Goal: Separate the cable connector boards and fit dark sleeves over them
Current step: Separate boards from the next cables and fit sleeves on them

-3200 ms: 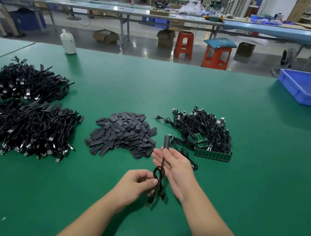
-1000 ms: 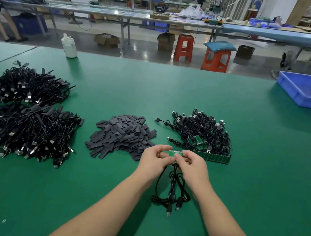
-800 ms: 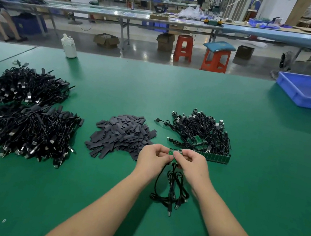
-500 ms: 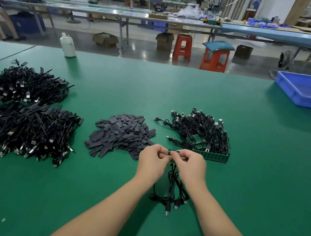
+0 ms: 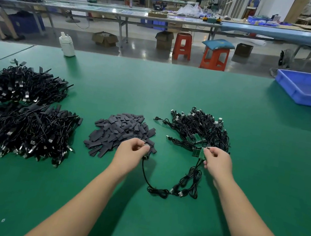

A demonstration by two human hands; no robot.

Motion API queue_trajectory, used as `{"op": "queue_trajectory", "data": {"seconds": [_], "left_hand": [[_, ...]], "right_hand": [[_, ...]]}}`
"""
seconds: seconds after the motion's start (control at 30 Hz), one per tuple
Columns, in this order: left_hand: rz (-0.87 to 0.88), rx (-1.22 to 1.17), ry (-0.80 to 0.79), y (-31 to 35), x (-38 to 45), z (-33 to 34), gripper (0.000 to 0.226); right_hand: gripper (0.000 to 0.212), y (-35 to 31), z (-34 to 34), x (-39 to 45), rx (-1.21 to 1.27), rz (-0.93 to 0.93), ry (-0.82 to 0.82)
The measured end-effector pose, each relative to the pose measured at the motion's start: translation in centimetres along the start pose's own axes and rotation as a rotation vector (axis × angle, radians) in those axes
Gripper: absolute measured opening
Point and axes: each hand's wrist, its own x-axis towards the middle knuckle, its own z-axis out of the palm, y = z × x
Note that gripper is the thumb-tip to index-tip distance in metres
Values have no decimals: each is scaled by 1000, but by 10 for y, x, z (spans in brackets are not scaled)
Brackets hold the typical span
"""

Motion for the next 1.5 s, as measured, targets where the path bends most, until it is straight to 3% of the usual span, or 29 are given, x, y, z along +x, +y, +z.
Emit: {"op": "queue_trajectory", "data": {"seconds": [0.23, 0.37, 0.5, 0.6, 0.63, 0.73, 0.83, 0.97, 1.17, 1.37, 1.5], "left_hand": [[-84, -139, 95, -4, 6, -35, 16], [-119, -186, -84, -5, -3, -31, 12], [-92, -233, -224, 1, -7, -22, 10], [-96, -324, -388, 10, -9, -12, 9], [-99, -363, -442, 12, -9, -8, 8], [-97, -446, -498, 16, -7, -2, 7], [-103, -512, -420, 15, -2, -5, 5], [-112, -422, -229, 5, 6, -16, 7], [-144, -314, -207, -18, 8, -20, 6], [-172, -253, -210, -28, 12, -17, 9], [-146, -117, -229, -34, 8, -14, 7]], "right_hand": [[23, 6, -15, 23, 114, 134, 67], [46, 3, -10, 22, 197, 97, -117], [50, -2, 1, 10, -4, -64, -165], [27, -10, 19, -15, -116, -188, -367], [29, -12, 27, -26, -117, -196, -449], [48, -11, 48, -62, -118, -185, -653], [74, 0, 59, -82, -99, -107, -804], [80, 3, 55, -81, -227, -161, -710], [112, -15, 44, -67, -639, -256, -585], [94, -16, 51, -65, -1031, -267, -514], [75, -2, 59, -69, -972, -326, -493]]}}
